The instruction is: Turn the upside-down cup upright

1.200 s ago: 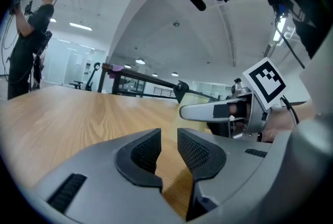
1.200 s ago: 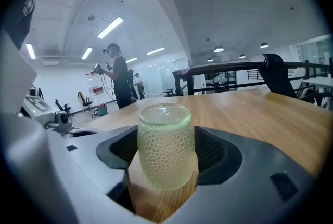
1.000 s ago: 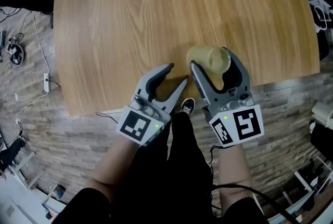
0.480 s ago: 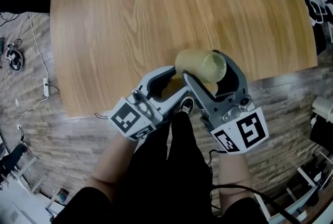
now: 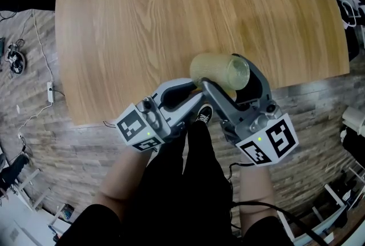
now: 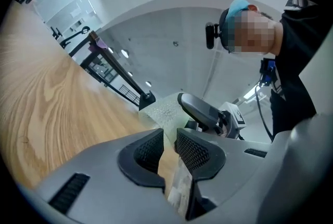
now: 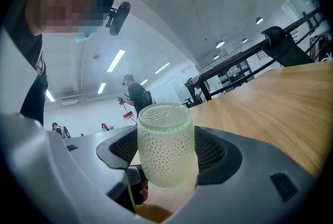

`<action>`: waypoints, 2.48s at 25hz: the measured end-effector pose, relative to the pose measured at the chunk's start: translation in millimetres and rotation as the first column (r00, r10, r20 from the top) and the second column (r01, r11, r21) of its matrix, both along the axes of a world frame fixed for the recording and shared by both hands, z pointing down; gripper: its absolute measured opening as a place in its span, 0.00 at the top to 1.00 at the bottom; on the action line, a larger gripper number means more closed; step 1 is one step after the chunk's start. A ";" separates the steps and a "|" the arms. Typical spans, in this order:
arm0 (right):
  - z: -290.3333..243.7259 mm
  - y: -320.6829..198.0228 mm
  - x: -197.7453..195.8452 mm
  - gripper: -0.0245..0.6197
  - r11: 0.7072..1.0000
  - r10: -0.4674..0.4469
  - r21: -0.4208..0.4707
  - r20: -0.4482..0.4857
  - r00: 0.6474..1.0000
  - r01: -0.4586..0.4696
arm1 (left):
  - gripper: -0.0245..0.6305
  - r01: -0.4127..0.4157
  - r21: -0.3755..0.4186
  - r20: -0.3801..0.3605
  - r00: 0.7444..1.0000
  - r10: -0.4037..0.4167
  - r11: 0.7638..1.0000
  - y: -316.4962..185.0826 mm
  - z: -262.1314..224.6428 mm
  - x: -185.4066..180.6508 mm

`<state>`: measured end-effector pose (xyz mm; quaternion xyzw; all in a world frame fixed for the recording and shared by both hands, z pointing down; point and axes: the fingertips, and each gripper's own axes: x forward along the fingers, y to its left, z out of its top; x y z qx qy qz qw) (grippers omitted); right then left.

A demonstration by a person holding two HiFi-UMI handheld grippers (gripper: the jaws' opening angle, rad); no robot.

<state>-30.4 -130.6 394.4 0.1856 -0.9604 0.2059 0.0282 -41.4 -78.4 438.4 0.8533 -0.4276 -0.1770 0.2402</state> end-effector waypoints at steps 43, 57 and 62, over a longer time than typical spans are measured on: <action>19.8 -24.5 30.6 0.50 0.993 0.117 -0.020 0.023 0.993 -0.116 | 0.94 0.009 -0.016 0.355 0.935 -0.003 1.000 2.1 4.9 14.3; 27.4 -28.5 39.8 0.94 0.955 0.245 0.228 -0.256 0.935 -0.188 | 0.94 -0.052 -0.024 0.548 0.834 0.056 0.998 7.6 -4.0 27.8; 40.9 -23.4 31.6 0.94 0.967 0.223 0.191 -0.295 0.929 -0.171 | 0.94 -0.091 -0.038 0.630 0.771 0.095 0.995 8.7 -8.6 30.2</action>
